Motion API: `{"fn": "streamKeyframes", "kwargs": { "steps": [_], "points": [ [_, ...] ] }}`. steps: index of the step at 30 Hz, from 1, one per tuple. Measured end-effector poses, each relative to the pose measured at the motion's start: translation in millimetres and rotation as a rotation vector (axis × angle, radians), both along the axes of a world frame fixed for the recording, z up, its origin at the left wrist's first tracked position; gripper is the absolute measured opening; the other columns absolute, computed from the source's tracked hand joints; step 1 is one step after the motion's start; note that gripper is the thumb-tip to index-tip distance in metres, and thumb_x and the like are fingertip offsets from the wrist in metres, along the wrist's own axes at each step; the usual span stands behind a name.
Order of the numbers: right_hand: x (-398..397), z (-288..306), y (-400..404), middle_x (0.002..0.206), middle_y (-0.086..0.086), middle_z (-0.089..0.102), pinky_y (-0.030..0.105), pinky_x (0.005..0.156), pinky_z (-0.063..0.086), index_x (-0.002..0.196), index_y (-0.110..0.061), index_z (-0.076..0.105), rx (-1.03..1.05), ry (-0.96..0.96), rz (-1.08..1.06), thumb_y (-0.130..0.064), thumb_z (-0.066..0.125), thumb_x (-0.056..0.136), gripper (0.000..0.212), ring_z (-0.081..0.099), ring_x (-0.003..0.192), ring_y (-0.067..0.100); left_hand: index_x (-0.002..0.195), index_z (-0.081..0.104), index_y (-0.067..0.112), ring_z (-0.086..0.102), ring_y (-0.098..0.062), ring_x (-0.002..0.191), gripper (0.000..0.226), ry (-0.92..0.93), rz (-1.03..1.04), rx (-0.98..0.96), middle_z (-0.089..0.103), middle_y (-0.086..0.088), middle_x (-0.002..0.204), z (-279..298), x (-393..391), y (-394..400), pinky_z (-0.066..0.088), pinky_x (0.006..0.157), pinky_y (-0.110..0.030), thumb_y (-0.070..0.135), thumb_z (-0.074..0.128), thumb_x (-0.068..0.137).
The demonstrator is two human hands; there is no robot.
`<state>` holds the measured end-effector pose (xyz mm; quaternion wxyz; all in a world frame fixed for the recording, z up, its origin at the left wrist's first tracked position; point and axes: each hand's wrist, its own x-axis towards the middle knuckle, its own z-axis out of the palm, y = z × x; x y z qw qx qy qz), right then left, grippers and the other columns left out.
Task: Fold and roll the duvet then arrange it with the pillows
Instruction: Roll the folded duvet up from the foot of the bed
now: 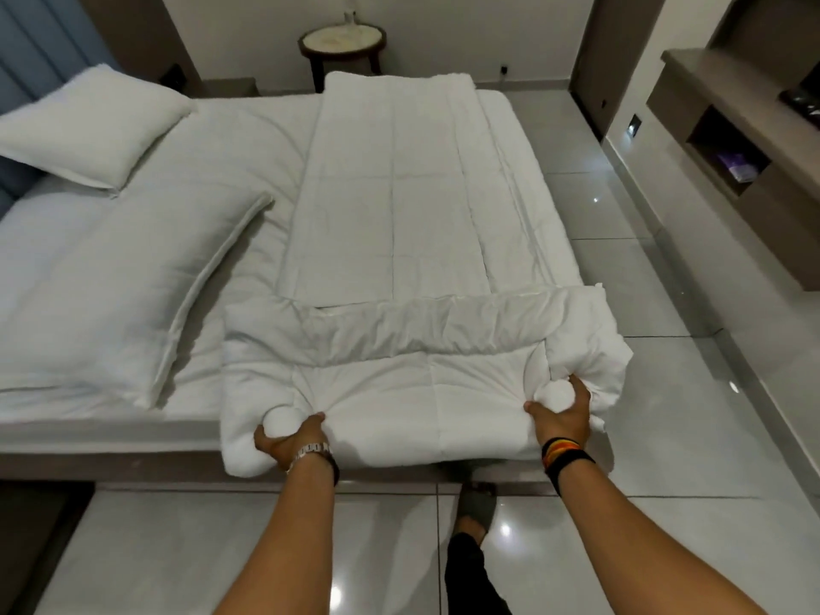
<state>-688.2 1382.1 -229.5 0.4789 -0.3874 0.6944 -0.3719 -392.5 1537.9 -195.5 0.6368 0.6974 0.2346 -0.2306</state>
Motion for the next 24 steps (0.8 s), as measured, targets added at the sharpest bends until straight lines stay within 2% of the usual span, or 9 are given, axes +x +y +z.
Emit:
{"fn": "streamKeyframes", "kwargs": {
  "steps": [6,9,11,13,15,17,19,22,24],
  "points": [
    [-13,43,73,0.146,0.011,0.051,0.04,0.106,0.043,0.151,-0.033,0.041,0.039,0.098,0.015,-0.002,0.083,0.075,0.092,0.051,0.128,0.037,0.156,0.022,0.038,0.046,-0.039,0.132,0.104,0.083,-0.036,-0.004,0.029,-0.018,0.157,32,-10,70,0.04,0.105,-0.045,0.002,0.081,0.078],
    [6,77,55,0.154,0.021,0.035,0.046,0.107,0.043,0.152,-0.039,0.036,0.029,0.18,0.033,-0.008,0.075,0.083,0.085,0.046,0.13,0.044,0.159,0.012,0.037,0.033,-0.036,0.142,0.106,0.27,0.113,-0.18,0.013,-0.011,0.164,58,6,62,0.031,0.115,-0.044,0.023,0.077,0.078],
    [28,102,24,0.155,0.024,0.029,0.043,0.102,0.044,0.152,-0.035,0.037,0.004,0.217,0.034,-0.013,0.07,0.088,0.076,0.046,0.13,0.046,0.162,0.006,0.03,0.032,-0.031,0.143,0.092,0.293,0.171,-0.242,0.012,-0.006,0.167,74,28,37,0.03,0.115,-0.04,0.041,0.066,0.092],
    [54,126,-18,0.159,0.022,0.022,0.041,0.103,0.043,0.154,-0.031,0.036,0.001,0.17,0.009,-0.015,0.07,0.09,0.074,0.047,0.13,0.042,0.162,0.0,0.029,0.032,-0.03,0.143,0.094,0.281,0.172,-0.285,0.01,-0.006,0.168,85,55,-5,0.032,0.116,-0.043,0.054,0.06,0.094],
    [81,140,-73,0.161,0.017,0.019,0.039,0.109,0.039,0.155,-0.028,0.034,-0.03,0.077,-0.006,-0.017,0.074,0.089,0.078,0.044,0.135,0.038,0.161,-0.003,0.037,0.04,-0.032,0.137,0.106,0.164,0.023,-0.31,0.013,-0.009,0.165,97,81,-50,0.036,0.114,-0.046,0.037,0.074,0.088],
    [104,150,-126,0.161,0.015,0.024,0.037,0.111,0.041,0.156,-0.027,0.036,-0.147,0.018,0.062,-0.02,0.077,0.085,0.082,0.045,0.136,0.033,0.161,0.001,0.038,0.054,-0.027,0.118,0.113,-0.124,-0.291,-0.275,0.032,-0.008,0.154,96,108,-99,0.048,0.098,-0.039,0.013,0.079,0.082],
    [124,154,-175,0.163,0.008,0.023,0.03,0.107,0.043,0.157,-0.026,0.035,-0.274,-0.012,0.142,-0.023,0.075,0.089,0.079,0.047,0.133,0.02,0.161,0.006,0.039,0.062,-0.024,0.116,0.11,-0.3,-0.441,-0.336,0.046,-0.009,0.151,95,135,-143,0.051,0.087,-0.034,0.024,0.076,0.077],
    [133,127,-206,0.169,0.004,0.014,0.019,0.114,0.027,0.157,-0.027,0.036,-0.373,0.112,0.199,-0.029,0.069,0.096,0.07,0.026,0.15,0.016,0.162,0.011,0.034,0.052,-0.022,0.135,0.081,-0.404,-0.515,-0.252,0.044,-0.007,0.156,72,150,-187,0.042,0.106,-0.038,0.022,0.058,0.097],
    [128,85,-205,0.17,0.011,0.007,0.028,0.122,0.02,0.158,-0.029,0.036,-0.371,0.254,0.165,-0.034,0.069,0.096,0.071,0.012,0.156,0.02,0.161,0.021,0.032,0.045,-0.024,0.142,0.074,-0.417,-0.492,-0.082,0.038,-0.008,0.16,42,144,-203,0.039,0.112,-0.037,0.015,0.059,0.101]
  ]
}}
